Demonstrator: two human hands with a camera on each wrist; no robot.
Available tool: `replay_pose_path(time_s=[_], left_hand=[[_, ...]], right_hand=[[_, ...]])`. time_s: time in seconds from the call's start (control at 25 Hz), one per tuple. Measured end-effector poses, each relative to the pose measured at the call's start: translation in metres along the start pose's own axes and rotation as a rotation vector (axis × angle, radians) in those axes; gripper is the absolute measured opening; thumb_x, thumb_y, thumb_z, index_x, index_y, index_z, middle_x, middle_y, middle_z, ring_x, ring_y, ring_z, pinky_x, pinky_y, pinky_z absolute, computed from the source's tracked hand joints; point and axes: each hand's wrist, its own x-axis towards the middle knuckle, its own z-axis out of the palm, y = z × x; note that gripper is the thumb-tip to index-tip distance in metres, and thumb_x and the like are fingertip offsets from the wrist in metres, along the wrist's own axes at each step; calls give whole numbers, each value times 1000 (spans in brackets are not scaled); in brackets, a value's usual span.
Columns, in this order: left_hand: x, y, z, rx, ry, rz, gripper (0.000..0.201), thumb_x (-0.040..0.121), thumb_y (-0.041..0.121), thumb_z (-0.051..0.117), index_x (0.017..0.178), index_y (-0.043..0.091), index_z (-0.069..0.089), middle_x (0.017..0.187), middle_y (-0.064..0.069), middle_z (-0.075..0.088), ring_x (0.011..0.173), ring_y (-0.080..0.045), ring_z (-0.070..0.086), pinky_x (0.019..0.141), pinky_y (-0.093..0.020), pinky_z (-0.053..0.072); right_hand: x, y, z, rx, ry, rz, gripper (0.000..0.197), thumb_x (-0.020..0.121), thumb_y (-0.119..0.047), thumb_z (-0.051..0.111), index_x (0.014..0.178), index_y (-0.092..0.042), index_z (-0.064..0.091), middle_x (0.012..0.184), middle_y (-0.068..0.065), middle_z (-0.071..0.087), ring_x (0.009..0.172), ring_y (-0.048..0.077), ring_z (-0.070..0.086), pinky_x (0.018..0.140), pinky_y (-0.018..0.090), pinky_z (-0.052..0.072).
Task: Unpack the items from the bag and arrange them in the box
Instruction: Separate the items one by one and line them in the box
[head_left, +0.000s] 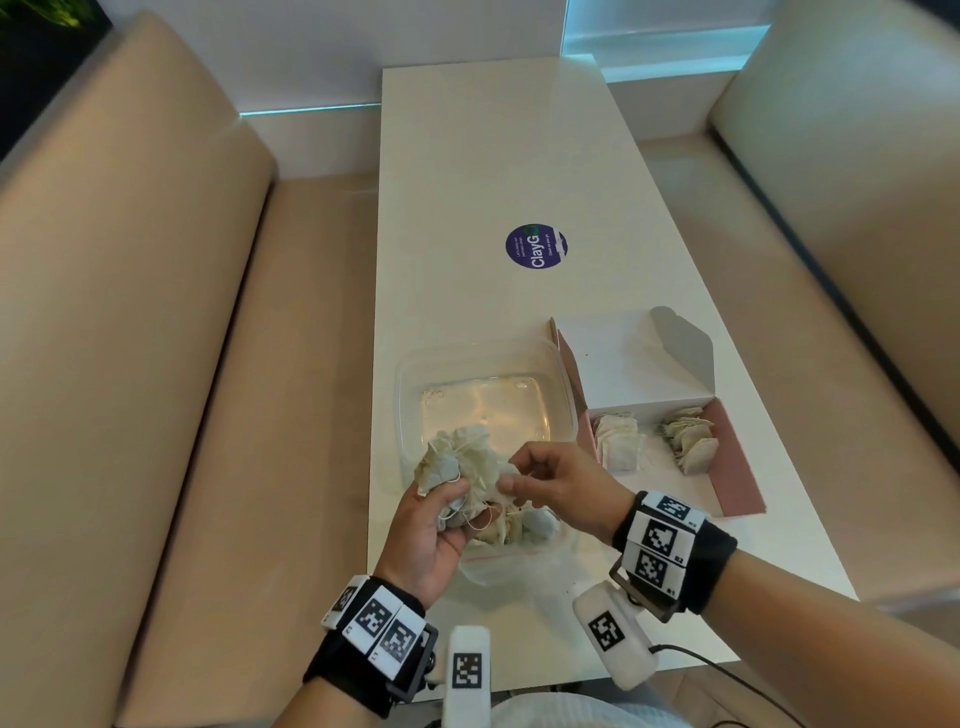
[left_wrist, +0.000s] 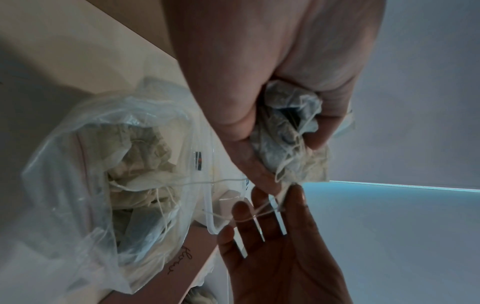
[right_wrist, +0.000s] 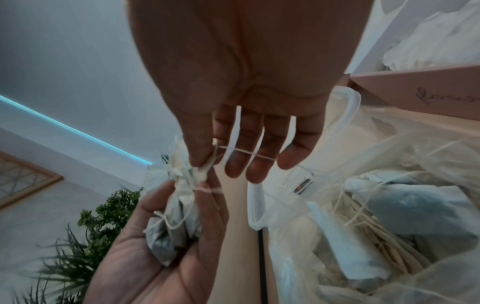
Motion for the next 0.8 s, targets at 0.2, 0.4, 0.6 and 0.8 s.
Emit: replay_pose_path(time_s=[0.2,0.4,0.6,0.8], left_hand=[[1,2,-2,-77,49,12,44,73,8,60,117,0,59,98,-20,69,82,-33,68,61,-34,59],[1,8,-6,-144,84,25,20,72,7,59,92,4,61,81,-15,68,72,-28,72,55,-31,58],[2,23,-19,-173,142,89,18,72,11,59,90,7,61,75,-10,66,68,-21,70,57,-27,57],[3,31,-25,-143,177,153,12,87,6,51,93,10,62,74,-5,67,65,-18,67,54,-25,55]], right_hand=[[-1,-2,-10,91,55,-24,11,83,-12,68,80,-9,58,71,7,65,67,16,61,61,23,47],[-6,-3,-21,101,102,-59,11,85,-5,63,87,3,55,75,8,65,66,8,65,63,23,51],[-11,-5,-41,24,250,-117,2,87,-4,61,88,-6,61,76,5,64,69,13,59,66,28,50],[-19,-5,-56,-182,323,-147,8,88,-13,61,87,-20,65,83,4,68,78,20,61,73,32,50]])
